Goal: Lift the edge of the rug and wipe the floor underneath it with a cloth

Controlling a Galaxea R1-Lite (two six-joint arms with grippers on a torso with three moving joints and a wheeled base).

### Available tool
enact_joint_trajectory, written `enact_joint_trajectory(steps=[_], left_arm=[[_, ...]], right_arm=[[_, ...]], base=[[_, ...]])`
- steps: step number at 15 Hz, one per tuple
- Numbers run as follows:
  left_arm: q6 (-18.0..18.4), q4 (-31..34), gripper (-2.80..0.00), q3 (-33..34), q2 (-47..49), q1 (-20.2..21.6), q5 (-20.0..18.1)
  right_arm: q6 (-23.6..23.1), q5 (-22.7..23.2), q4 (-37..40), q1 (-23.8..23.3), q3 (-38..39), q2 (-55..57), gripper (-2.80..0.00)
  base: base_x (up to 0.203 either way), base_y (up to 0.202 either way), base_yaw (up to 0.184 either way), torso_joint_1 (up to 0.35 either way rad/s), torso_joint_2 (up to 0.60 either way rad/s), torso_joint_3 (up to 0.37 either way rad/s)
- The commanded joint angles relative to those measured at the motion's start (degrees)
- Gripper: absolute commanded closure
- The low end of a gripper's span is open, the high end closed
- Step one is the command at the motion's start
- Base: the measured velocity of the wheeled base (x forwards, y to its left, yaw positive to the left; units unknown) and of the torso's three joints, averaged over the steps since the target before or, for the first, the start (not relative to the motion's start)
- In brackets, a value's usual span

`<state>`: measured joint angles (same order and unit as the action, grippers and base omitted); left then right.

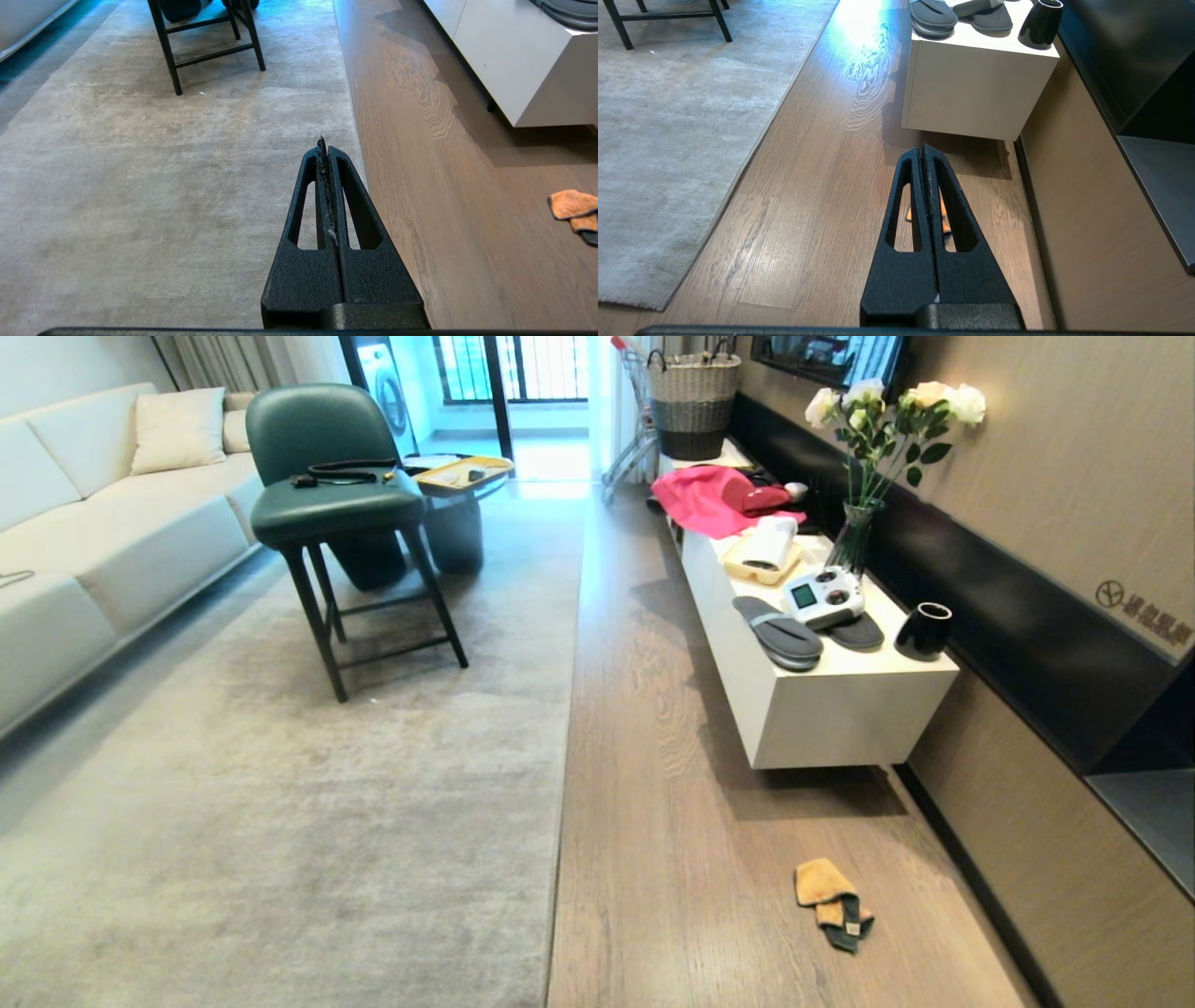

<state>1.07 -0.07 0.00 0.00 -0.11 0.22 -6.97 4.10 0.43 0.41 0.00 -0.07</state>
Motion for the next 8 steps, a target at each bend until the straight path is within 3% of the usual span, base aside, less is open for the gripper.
enact_joint_trajectory(steps=[1, 5, 8], left_arm=[[0.0, 0.0, 0.0, 0.0, 0.0, -0.1, 0.0], [0.0, 0.0, 0.0, 0.0, 0.0, -0.1, 0.0], [0.0, 0.0, 0.0, 0.0, 0.0, 0.0, 0.0]], right_arm=[[0.1, 0.0, 0.0, 0.0, 0.0, 0.1, 0.0], [0.1, 0.0, 0.0, 0.0, 0.0, 0.1, 0.0], [0.1, 0.0, 0.0, 0.0, 0.0, 0.1, 0.0]], base=[[0.0, 0.0, 0.0, 0.0, 0.0, 0.0], [0.0, 0.0, 0.0, 0.0, 0.0, 0.0], [0.0, 0.0, 0.0, -0.009, -0.2, -0.232]])
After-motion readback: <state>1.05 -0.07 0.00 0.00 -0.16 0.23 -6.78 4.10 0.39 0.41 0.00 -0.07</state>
